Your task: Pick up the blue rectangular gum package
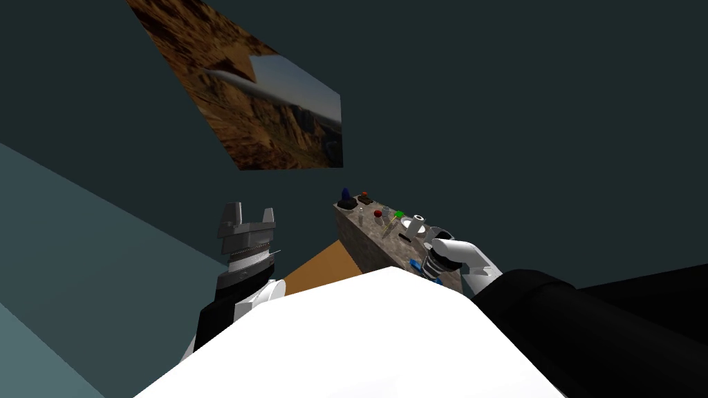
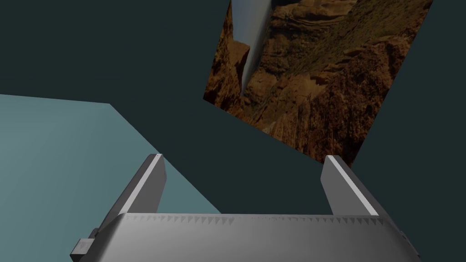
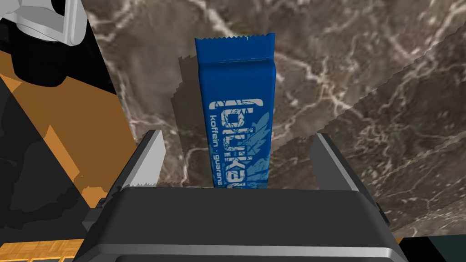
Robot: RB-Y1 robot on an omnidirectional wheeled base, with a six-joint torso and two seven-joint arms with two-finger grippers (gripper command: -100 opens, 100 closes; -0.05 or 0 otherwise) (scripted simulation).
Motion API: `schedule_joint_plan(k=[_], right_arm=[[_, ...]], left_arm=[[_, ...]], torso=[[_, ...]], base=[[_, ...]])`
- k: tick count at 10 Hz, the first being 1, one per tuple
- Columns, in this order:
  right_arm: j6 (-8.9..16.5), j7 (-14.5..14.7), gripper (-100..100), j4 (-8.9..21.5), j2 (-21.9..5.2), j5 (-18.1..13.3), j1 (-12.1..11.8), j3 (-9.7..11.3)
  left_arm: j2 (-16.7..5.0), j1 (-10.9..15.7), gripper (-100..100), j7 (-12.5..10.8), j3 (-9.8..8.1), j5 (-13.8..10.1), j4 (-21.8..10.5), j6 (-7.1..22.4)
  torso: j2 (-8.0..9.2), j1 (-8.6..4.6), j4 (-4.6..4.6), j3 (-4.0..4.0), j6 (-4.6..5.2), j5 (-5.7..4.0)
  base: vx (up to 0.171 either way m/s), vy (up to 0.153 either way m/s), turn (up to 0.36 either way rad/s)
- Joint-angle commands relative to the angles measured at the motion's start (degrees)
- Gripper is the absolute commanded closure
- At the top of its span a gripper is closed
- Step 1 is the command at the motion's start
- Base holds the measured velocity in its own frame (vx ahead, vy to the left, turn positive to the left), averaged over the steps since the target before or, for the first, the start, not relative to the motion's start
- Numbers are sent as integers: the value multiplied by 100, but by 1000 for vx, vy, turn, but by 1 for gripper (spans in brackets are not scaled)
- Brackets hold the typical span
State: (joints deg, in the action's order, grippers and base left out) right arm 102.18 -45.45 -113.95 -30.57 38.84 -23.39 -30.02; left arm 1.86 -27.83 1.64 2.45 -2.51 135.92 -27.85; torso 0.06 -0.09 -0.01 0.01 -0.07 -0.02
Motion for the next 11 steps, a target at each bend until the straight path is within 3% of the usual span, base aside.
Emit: schedule_joint_plan(k=[1, 2, 6, 7, 8, 10, 11], right_arm=[[0, 0, -100, 0, 0, 0, 0, 0], [-17, 6, 100, 10, 3, -7, 2, 6], [-17, 10, 100, 6, 0, -6, 4, 7], [-17, 9, 0, 7, 1, -6, 3, 6], [146, -69, 100, -151, -42, 89, -17, -62], [324, -159, 100, -347, -77, 182, -44, -127], [243, -123, 100, -287, -53, 144, -50, -101]], left_arm=[[0, 0, 0, 0, 0, 0, 0, 0], [0, 0, 0, 0, 0, 0, 0, 0], [0, 0, 0, 0, 0, 0, 0, 0], [0, 0, 0, 0, 0, 0, 0, 0], [0, 0, 0, 0, 0, 0, 0, 0], [0, 0, 0, 0, 0, 0, 0, 0], [0, 0, 0, 0, 0, 0, 0, 0]], torso=[[0, 0, 0, 0, 0, 0], [-2, -4, 0, -1, 0, 0], [-5, -7, -1, -3, 3, -3], [-5, -7, -1, -3, 3, -2], [-5, -7, -1, -3, 2, -2], [-8, -14, -1, -4, 2, -1], [-9, -14, -2, -5, 2, -2]], base=[[-5, 8, 0], [0, 0, 0], [0, 0, 0], [0, 0, 0], [11, -16, -11], [14, -26, -7], [6, -10, 0]])
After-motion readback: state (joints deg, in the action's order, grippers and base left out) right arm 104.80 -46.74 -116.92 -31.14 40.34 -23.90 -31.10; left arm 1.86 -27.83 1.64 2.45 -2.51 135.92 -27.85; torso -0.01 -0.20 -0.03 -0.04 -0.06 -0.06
